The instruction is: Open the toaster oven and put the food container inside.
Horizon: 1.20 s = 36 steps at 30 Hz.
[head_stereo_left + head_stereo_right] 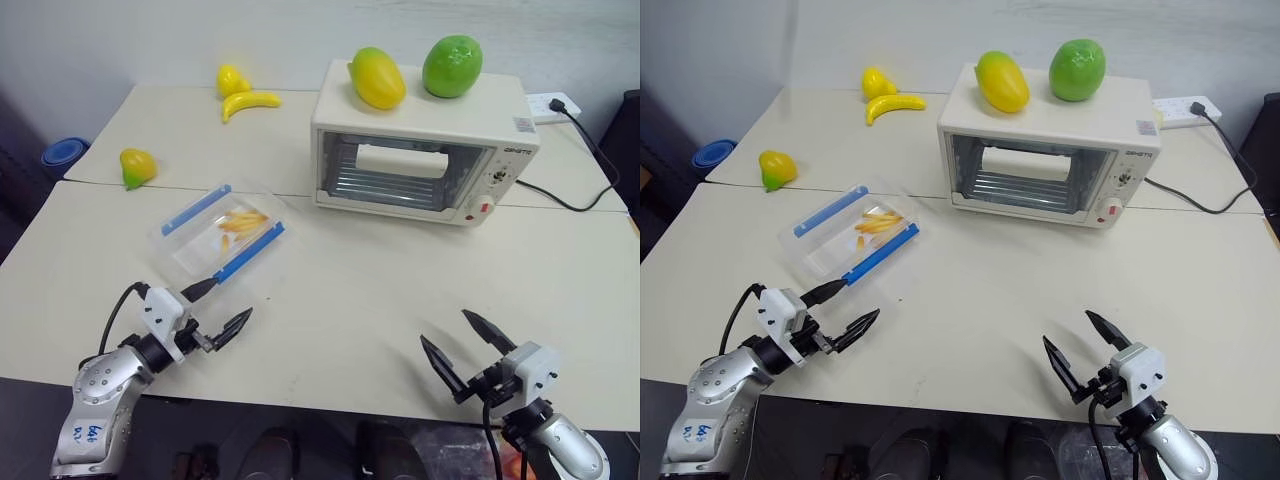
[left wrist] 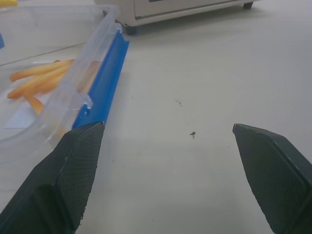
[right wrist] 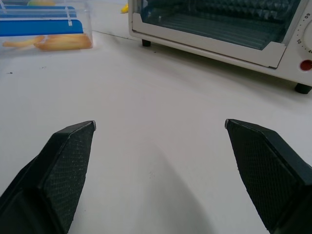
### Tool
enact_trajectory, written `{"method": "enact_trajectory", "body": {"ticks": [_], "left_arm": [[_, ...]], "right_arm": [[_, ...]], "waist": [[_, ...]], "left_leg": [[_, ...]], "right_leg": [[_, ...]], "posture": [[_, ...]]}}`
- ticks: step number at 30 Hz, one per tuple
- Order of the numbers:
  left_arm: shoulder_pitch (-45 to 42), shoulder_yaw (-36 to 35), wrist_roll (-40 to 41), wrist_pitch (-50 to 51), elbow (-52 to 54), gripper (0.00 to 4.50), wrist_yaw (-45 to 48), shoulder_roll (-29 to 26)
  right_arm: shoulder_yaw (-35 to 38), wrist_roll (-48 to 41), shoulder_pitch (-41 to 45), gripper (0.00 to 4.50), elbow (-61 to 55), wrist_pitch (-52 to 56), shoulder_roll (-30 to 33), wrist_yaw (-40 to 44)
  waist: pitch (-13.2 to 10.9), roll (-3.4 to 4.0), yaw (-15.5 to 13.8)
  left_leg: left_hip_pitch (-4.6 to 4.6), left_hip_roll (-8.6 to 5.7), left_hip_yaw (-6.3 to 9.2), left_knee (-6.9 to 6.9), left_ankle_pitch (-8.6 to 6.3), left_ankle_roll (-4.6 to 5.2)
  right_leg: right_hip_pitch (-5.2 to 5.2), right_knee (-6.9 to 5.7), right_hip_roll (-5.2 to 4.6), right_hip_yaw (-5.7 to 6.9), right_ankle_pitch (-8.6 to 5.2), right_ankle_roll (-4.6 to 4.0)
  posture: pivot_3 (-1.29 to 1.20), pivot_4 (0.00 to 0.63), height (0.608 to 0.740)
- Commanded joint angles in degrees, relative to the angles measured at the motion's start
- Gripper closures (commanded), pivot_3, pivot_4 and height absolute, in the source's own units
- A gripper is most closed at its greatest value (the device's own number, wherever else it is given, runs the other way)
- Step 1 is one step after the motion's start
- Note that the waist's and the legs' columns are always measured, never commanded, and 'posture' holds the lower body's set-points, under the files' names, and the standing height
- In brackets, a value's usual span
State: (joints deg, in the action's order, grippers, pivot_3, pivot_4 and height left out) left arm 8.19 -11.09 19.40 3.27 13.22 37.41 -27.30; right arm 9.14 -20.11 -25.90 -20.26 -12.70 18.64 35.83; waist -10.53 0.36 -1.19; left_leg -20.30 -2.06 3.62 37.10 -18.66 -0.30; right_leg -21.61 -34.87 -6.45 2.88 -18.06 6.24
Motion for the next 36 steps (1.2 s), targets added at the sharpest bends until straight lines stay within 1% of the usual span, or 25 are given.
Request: {"method": "enact_trajectory", "body": {"ticks": [1,3,6,8,9,11,14,16,18,22,25,28,36], "left_arm": [[1.23,-0.07,-0.56,-0.93,2.55,0.0,0.36,-0.64],[0.43,-0.83,2.94,1.85,4.1,0.0,1.62,-1.48],[-1.09,-3.5,16.72,11.04,7.86,0.0,11.03,-7.17],[-2.97,-5.24,24.6,17.63,9.58,0.0,13.19,-10.4],[-3.93,-5.71,26.68,19.71,10.23,0.0,13.33,-11.53],[-6.83,-5.77,27.54,20.87,10.87,0.0,13.65,-13.07],[-12.88,-6.28,28.56,21.47,10.19,0.0,11.84,-12.76],[-16.57,-6.59,28.69,21.57,9.57,0.0,9.59,-11.68],[-18.74,-7.01,30.41,23.3,9.54,0.0,7.6,-11.02],[-18.52,-7.24,30.46,24.54,9.56,0.0,8.06,-11.41],[-18.19,-7.39,29.29,23.83,9.08,0.0,8.05,-11.12],[-19.29,-7.2,28.53,23.04,8.63,0.0,6.22,-9.82],[-22.29,-5.05,23.83,20.68,4.35,0.0,5.44,-7.7]], "right_arm": [[0.16,-1.2,1.54,0.05,0.99,-1.28,0.33,1.18],[0.76,-3.61,5.39,0.05,1.84,1.12,1.78,2.3],[2.42,-11.24,15.47,0.05,2.52,10.33,6.71,4.7],[2.98,-14.69,21.82,0.05,4.23,14.98,10.33,7.21],[3.06,-15.72,24.95,0.05,5.64,16.9,11.83,8.2],[2.66,-16.32,32.15,0.05,9.8,19.72,14.14,9.99],[2.12,-16.05,43.68,0.05,16.8,23.25,14.44,9.73],[2.12,-15.19,49.41,0.05,20.65,24.44,14.09,9.57],[1.78,-13.92,53.05,0.05,23.47,24.62,14.0,9.87],[0.85,-11.95,57.85,0.05,28.38,23.86,13.71,11.63],[0.09,-11.39,59.8,0.05,29.48,23.53,13.48,13.39],[-0.91,-12.73,60.3,0.05,26.38,25.4,12.64,15.38],[-2.4,-13.68,54.65,0.05,15.38,28.91,13.53,19.03]], "waist": [[0.0,0.0,-0.07],[-0.02,-0.01,-0.08],[-0.17,-0.03,0.19],[-0.26,0.1,0.22],[-0.31,0.19,0.18],[-0.34,0.28,0.17],[-0.38,0.28,0.13],[-0.38,0.28,0.04],[-0.38,0.28,0.07],[-0.38,0.28,0.31],[-0.38,0.27,0.7],[-0.38,0.27,1.06],[-0.39,0.26,1.37]], "left_leg": [[0.0,0.01,0.0,0.01,0.0,-0.01],[0.0,0.01,0.0,0.02,0.0,-0.01],[-0.03,0.03,-0.07,0.15,0.01,0.05],[-0.03,0.08,-0.08,0.17,-0.01,0.15],[-0.01,0.1,-0.07,0.17,0.0,0.16],[-0.02,0.1,-0.07,0.11,0.04,0.1],[-0.06,0.1,-0.07,0.09,0.07,0.02],[-0.14,0.08,-0.07,0.14,0.1,-0.02],[-0.17,0.07,-0.08,0.15,0.1,-0.03],[-0.26,0.07,-0.16,0.12,0.09,-0.01],[-0.39,0.06,-0.24,0.14,0.09,0.0],[-1.0,0.06,-0.25,0.47,0.1,-0.01],[-0.89,0.08,-0.49,0.78,0.12,-0.04]], "right_leg": [[0.0,0.0,0.01,0.0,0.0,0.0],[0.0,0.0,0.0,0.0,0.0,-0.01],[0.0,-0.01,-0.02,-0.04,0.1,-0.05],[0.0,0.01,-0.04,-0.02,0.16,-0.13],[0.0,-0.01,-0.04,-0.01,0.15,-0.14],[-0.01,0.0,-0.04,0.03,0.14,-0.17],[-0.06,0.02,0.03,0.1,0.11,-0.21],[-0.13,0.01,0.05,0.11,0.12,-0.2],[-0.14,0.02,0.09,0.11,0.12,-0.19],[-0.18,-0.06,0.12,0.09,0.15,-0.13],[-0.33,-0.05,0.13,0.07,0.16,-0.11],[-0.88,-0.35,0.14,0.02,0.19,-0.06],[-0.98,-0.66,0.21,-0.06,0.19,-0.06]], "posture": [[0.0,0.15,0.74],[0.0,0.15,0.74],[0.0,0.15,0.74],[0.0,0.15,0.74],[0.0,0.15,0.74],[0.0,0.15,0.74],[0.0,0.15,0.74],[0.0,0.15,0.74],[0.0,0.15,0.74],[0.0,0.15,0.74],[0.0,0.15,0.74],[0.0,0.15,0.74],[0.0,0.15,0.74]]}}
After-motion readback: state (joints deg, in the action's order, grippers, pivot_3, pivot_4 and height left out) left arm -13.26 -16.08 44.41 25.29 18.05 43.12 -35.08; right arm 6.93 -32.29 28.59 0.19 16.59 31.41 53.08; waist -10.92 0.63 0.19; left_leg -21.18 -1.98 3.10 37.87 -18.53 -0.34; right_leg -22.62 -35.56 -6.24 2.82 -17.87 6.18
